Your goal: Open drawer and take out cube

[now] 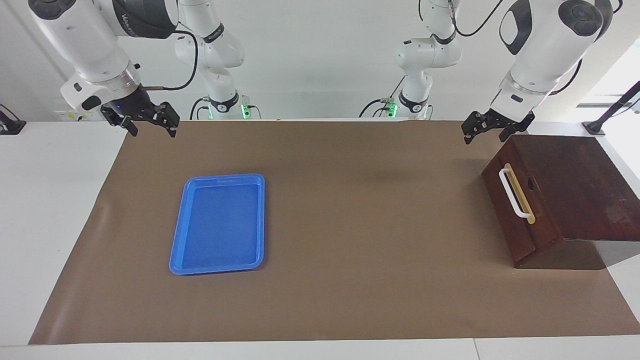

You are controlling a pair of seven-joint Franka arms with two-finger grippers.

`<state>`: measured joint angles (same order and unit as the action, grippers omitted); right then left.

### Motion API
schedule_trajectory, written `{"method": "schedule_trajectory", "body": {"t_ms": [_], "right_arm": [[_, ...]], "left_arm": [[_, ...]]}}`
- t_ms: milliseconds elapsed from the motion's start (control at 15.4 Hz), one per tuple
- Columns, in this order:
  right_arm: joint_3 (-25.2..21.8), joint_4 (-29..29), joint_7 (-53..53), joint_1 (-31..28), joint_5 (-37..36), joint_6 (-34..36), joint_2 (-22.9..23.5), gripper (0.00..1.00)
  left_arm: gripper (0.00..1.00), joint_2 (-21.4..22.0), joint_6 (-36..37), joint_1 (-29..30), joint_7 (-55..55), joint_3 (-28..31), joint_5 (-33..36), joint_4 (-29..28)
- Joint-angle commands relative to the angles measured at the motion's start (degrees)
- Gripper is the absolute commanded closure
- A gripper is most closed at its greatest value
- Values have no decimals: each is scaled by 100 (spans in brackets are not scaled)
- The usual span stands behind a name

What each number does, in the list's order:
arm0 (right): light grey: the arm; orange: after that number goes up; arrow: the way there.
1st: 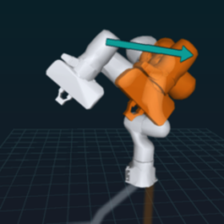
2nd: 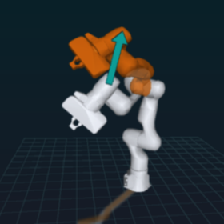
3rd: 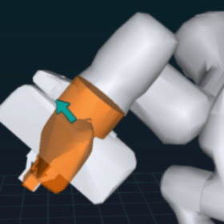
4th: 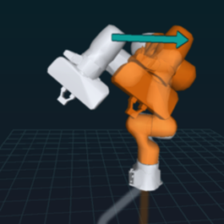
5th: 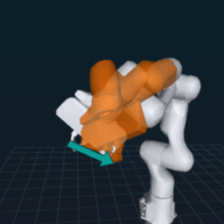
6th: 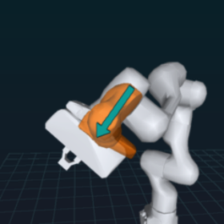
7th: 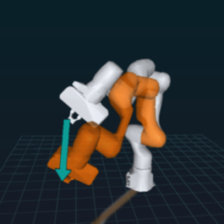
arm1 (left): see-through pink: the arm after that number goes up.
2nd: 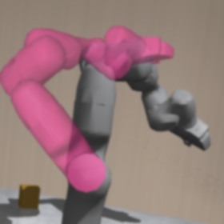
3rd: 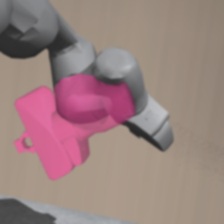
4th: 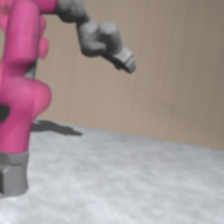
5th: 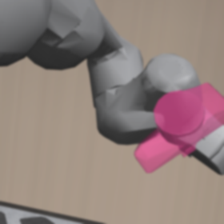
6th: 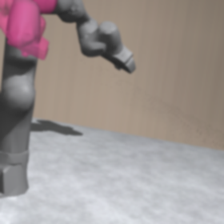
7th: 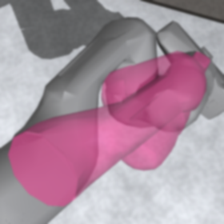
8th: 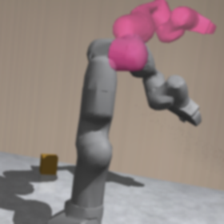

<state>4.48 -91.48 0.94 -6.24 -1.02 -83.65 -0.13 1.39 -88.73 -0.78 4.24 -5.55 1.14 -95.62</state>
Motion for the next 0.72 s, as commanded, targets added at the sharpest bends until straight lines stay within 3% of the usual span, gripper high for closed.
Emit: {"method": "schedule_trajectory", "body": {"t_ms": [0,195,390,650], "right_arm": [[0,-28,-147,-53,-4,-20,-31,0],[0,-28,-147,-53,-4,-20,-31,0],[0,-28,-147,-44,-4,-29,-31,0],[-35,-28,-208,-88,5,-29,-31,0]], "left_arm": [[0,90,-75,-98,-81,115,-61,-97],[0,90,-92,-124,-81,124,-61,-97],[0,107,-180,-685,-73,537,-35,-106],[0,117,-1205,-686,-64,546,384,-676]]}}
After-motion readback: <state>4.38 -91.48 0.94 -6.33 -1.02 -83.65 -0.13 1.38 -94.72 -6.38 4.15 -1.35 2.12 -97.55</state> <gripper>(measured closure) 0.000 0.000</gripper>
